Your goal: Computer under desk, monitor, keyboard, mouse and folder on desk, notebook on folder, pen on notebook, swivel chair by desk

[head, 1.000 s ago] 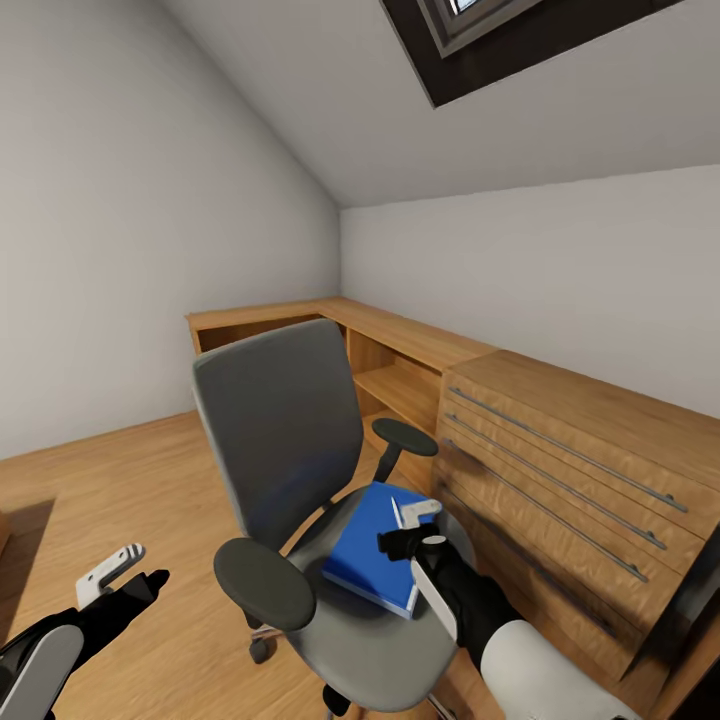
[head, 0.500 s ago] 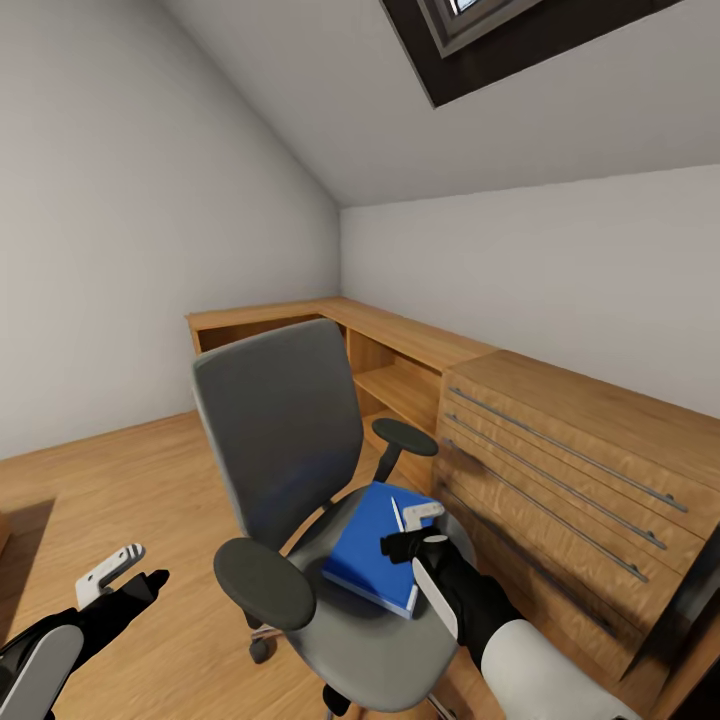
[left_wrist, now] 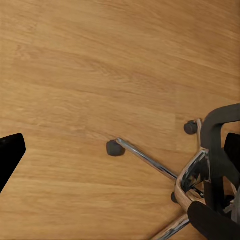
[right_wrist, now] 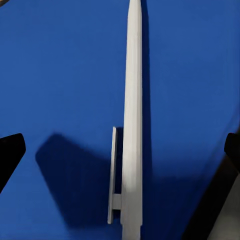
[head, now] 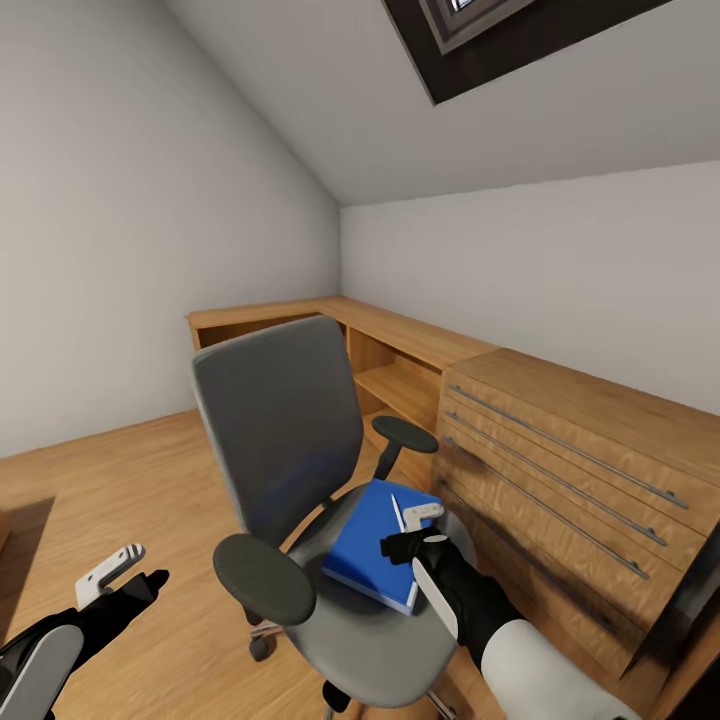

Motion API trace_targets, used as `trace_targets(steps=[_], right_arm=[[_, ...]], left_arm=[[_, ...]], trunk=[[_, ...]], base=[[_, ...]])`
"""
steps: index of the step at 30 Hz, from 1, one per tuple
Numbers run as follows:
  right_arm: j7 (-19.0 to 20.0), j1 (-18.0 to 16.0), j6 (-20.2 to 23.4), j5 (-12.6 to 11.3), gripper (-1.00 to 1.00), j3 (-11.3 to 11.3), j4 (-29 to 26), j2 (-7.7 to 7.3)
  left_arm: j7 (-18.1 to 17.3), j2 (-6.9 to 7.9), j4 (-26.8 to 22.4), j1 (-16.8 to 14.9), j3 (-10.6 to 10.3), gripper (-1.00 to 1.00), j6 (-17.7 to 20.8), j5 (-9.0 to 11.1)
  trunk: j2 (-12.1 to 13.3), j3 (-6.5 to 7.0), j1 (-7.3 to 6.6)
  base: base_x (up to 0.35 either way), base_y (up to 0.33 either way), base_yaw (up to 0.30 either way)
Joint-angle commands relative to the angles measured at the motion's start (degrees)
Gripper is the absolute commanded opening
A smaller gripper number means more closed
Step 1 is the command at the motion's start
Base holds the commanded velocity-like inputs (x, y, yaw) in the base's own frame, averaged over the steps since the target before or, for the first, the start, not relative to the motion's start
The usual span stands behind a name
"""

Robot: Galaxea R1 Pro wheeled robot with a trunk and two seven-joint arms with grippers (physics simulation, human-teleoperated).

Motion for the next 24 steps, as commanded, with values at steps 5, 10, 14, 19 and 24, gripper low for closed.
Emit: trace_targets(steps=[5, 10, 14, 19, 24], right_arm=[[-0.5, -0.1, 0.2, -0.6, 1.00, 0.3, -0.1, -0.04], [-0.5, 0.0, 0.2, -0.6, 1.00, 0.3, -0.1, -0.04], [-0.5, 0.0, 0.2, -0.6, 1.00, 0.3, -0.1, -0.04], [-0.6, 0.0, 0.2, -0.6, 1.00, 0.3, -0.1, -0.04], [-0.6, -0.1, 0.2, -0.6, 1.00, 0.3, -0.1, -0.04]], left_arm=[[0.6, 0.01, -0.1, 0.0, 0.0, 1.00, 0.1, 0.6], [0.4, 0.01, -0.1, 0.0, 0.0, 1.00, 0.1, 0.6], [0.4, 0.01, -0.1, 0.0, 0.0, 1.00, 0.1, 0.6], [0.4, 0.01, -0.1, 0.0, 0.0, 1.00, 0.1, 0.6], [0.4, 0.01, -0.1, 0.0, 0.0, 1.00, 0.1, 0.6]], trunk=[[-1.2, -0.60, 0.65], [-1.6, -0.78, 0.87], [-1.6, -0.78, 0.87], [-1.6, -0.78, 0.87], [-1.6, -0.78, 0.87]], base=[[0.000, 0.000, 0.000], [0.000, 0.000, 0.000], [0.000, 0.000, 0.000], [0.000, 0.000, 0.000], [0.000, 0.000, 0.000]])
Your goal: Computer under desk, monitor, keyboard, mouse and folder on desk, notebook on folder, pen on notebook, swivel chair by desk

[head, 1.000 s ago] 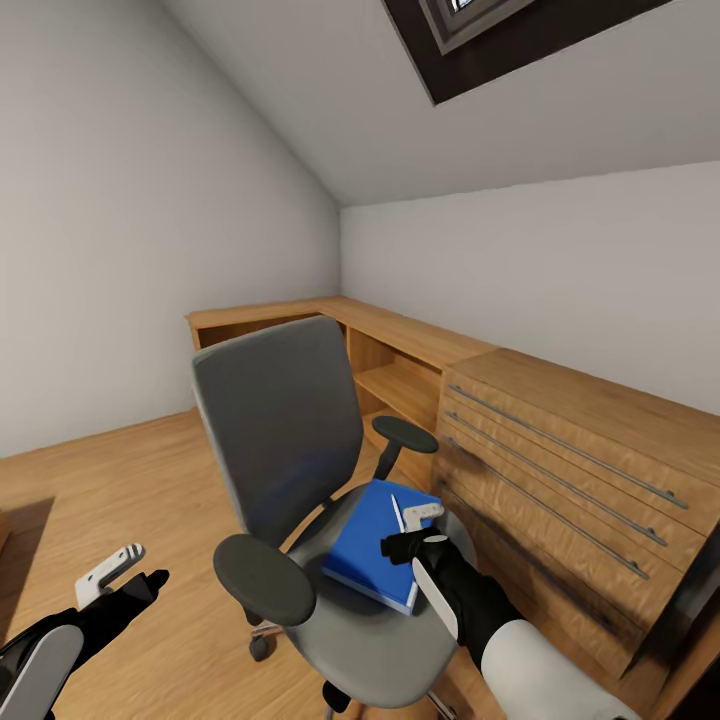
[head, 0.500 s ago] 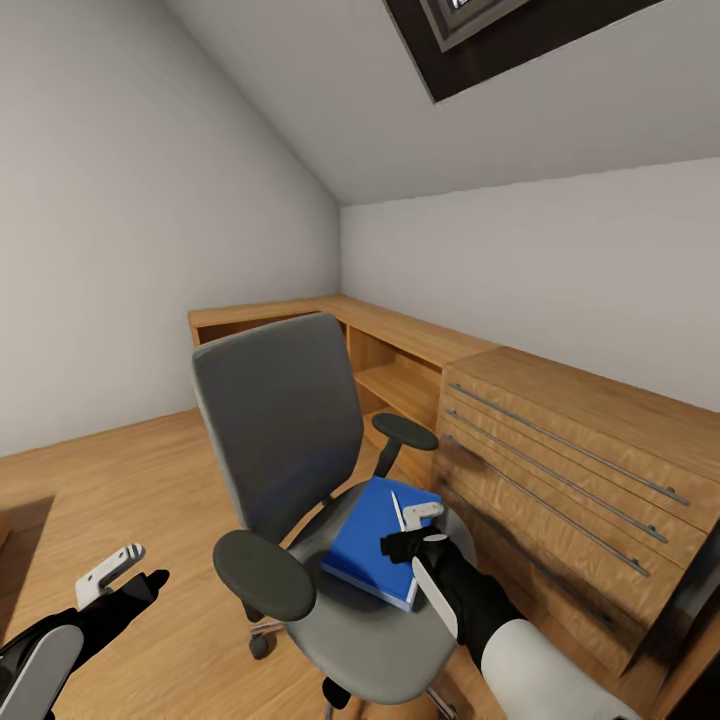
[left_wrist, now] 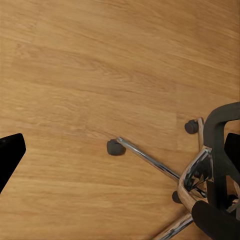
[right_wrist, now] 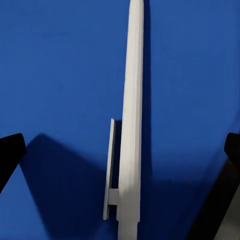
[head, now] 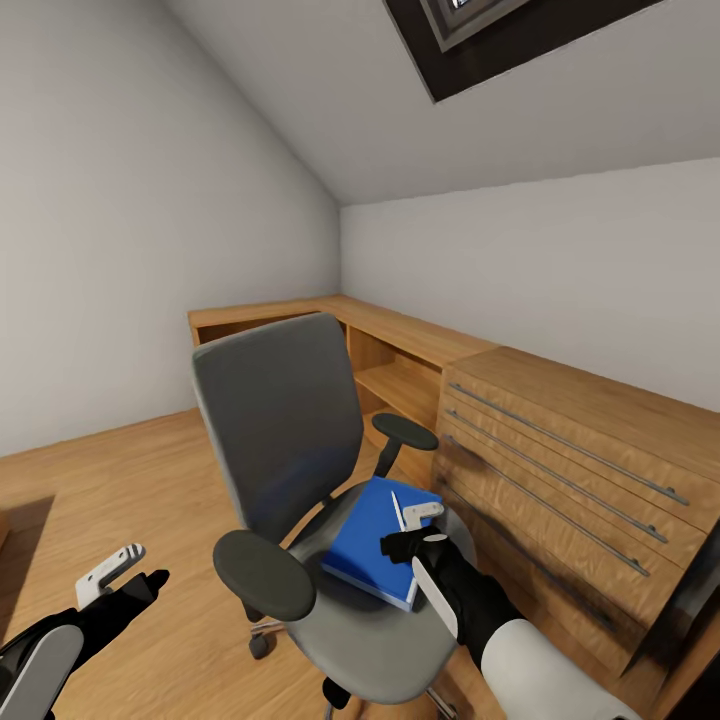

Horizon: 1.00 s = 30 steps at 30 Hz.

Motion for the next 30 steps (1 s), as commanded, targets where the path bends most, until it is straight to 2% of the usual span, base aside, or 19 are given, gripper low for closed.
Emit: trace_targets(steps=[1, 2, 26, 30], right_arm=[[-0.5, 0.0, 0.2, -0.6, 1.00, 0.3, 0.2, -0.06], [-0.5, 0.0, 0.2, -0.6, -1.00, 0.3, 0.2, -0.06], [-0.5, 0.0, 0.3, -0.7, -1.00, 0.2, 0.1, -0.08], [-0.5, 0.0, 0.5, -0.7, -1.00, -0.7, 0.1, -0.06]], left_arm=[[0.5, 0.01, -0.1, 0.0, 0.0, 1.00, 0.1, 0.6], [0.5, 0.01, -0.1, 0.0, 0.0, 1.00, 0.1, 0.6], [0.4, 0.01, -0.1, 0.0, 0.0, 1.00, 0.1, 0.6], [0.5, -0.04, -0.1, 0.0, 0.0, 1.00, 0.1, 0.6]], trunk=[[0.0, -0.07, 0.00], [0.0, -0.07, 0.00], [0.0, -0.07, 0.00], [0.0, -0.07, 0.00]], base=[[0.000, 0.000, 0.000], [0.000, 0.000, 0.000], [0.000, 0.000, 0.000], [0.000, 0.000, 0.000]])
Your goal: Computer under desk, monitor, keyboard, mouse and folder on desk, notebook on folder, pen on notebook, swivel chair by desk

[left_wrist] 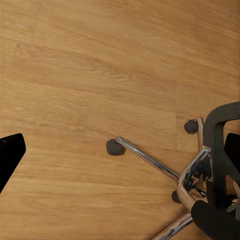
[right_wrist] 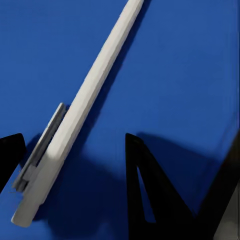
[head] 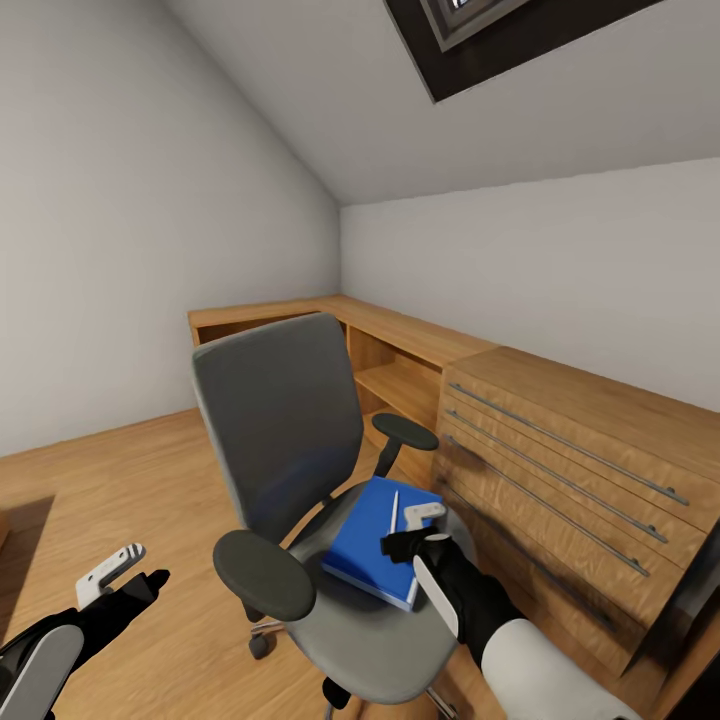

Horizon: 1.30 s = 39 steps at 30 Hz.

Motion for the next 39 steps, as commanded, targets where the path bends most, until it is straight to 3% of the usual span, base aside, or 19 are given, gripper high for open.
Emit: trace_targets(steps=[1, 12, 33, 39], right_arm=[[-0.7, 0.0, 0.4, -0.2, -1.00, 0.0, 0.1, -0.07], [-0.6, 0.0, 1.2, -0.2, -1.00, -1.8, 0.0, -0.07], [-0.8, 0.0, 1.3, -0.2, -1.00, -3.2, -0.2, 0.01], [-3.1, 0.0, 1.2, -0.2, -1.00, -3.1, -0.3, 0.12]], left_arm=[[0.5, 0.01, -0.1, 0.0, 0.0, 1.00, 0.1, 0.6], [0.6, 0.07, -0.1, 0.0, 0.1, 1.00, 0.1, 0.6], [0.8, -0.02, 0.0, 0.0, 0.0, 1.00, 0.1, 0.6], [0.9, -0.02, 0.0, 0.0, 0.0, 1.00, 0.1, 0.6]], trunk=[[0.0, -0.07, 0.00], [0.0, -0.07, 0.00], [0.0, -0.07, 0.00], [0.0, -0.07, 0.00]], base=[[0.000, 0.000, 0.000], [0.000, 0.000, 0.000], [0.000, 0.000, 0.000], [0.000, 0.000, 0.000]])
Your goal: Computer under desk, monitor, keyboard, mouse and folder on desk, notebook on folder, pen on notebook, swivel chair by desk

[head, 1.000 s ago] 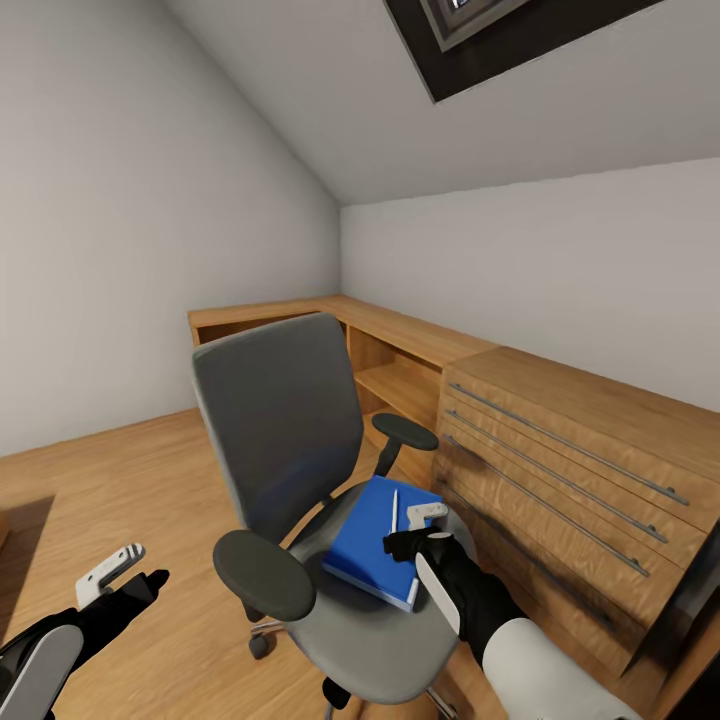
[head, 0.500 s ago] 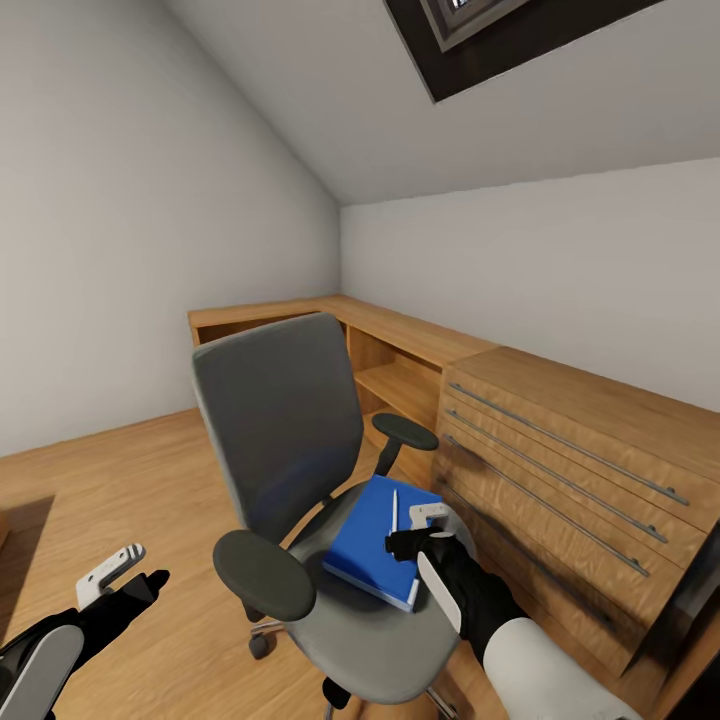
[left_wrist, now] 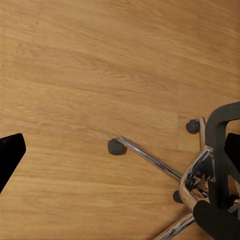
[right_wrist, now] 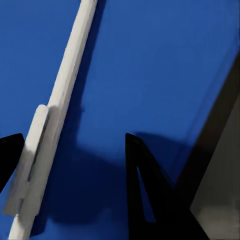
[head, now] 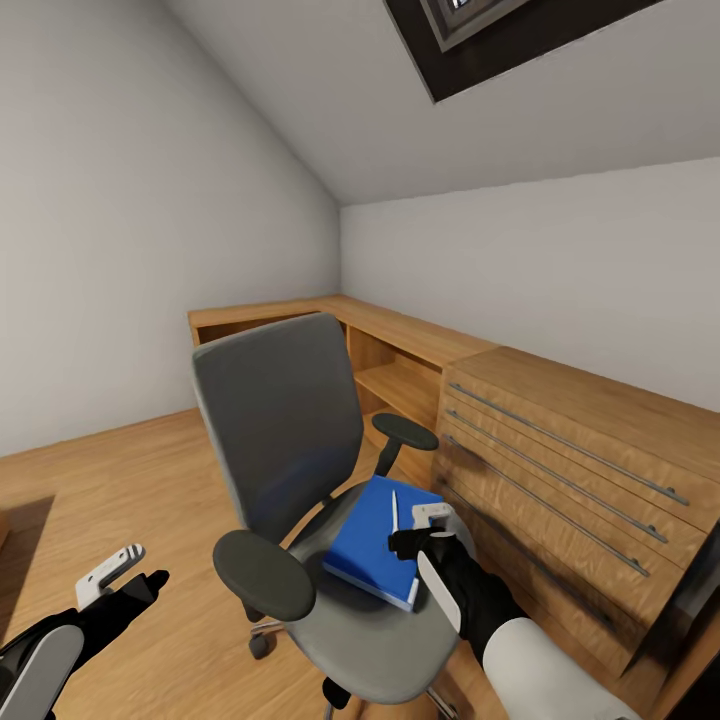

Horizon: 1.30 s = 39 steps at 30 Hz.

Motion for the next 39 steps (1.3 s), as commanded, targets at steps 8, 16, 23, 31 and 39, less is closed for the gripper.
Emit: trace_targets(steps=[8, 16, 23, 31, 39], right_arm=[[-2.1, 0.0, 0.3, -0.1, -1.00, 0.4, 0.0, -0.01], [-2.2, 0.0, 0.3, 0.0, -1.00, 0.4, -0.1, -0.01], [-2.2, 0.0, 0.3, 0.1, -1.00, 0.7, -0.1, 0.02], [-2.2, 0.0, 0.3, 0.0, -1.00, 0.9, -0.3, 0.10], [-2.2, 0.0, 0.3, -0.1, -1.00, 0.9, -0.3, 0.08]], left_arm=[[0.6, 0.01, -0.1, 0.0, 0.0, 1.00, 0.1, 0.6], [0.6, 0.01, -0.1, 0.0, 0.0, 1.00, 0.1, 0.6], [0.6, 0.01, -0.1, 0.0, -0.1, 1.00, 0.1, 0.6], [0.6, 0.01, -0.1, 0.0, -0.1, 1.00, 0.1, 0.6], [0.6, 0.01, -0.1, 0.0, -0.1, 1.00, 0.1, 0.6]], trunk=[[0.0, -0.07, 0.00], [0.0, -0.07, 0.00], [0.0, -0.07, 0.00], [0.0, -0.07, 0.00], [0.0, -0.07, 0.00]], base=[[0.000, 0.000, 0.000], [0.000, 0.000, 0.000], [0.000, 0.000, 0.000], [0.000, 0.000, 0.000], [0.000, 0.000, 0.000]])
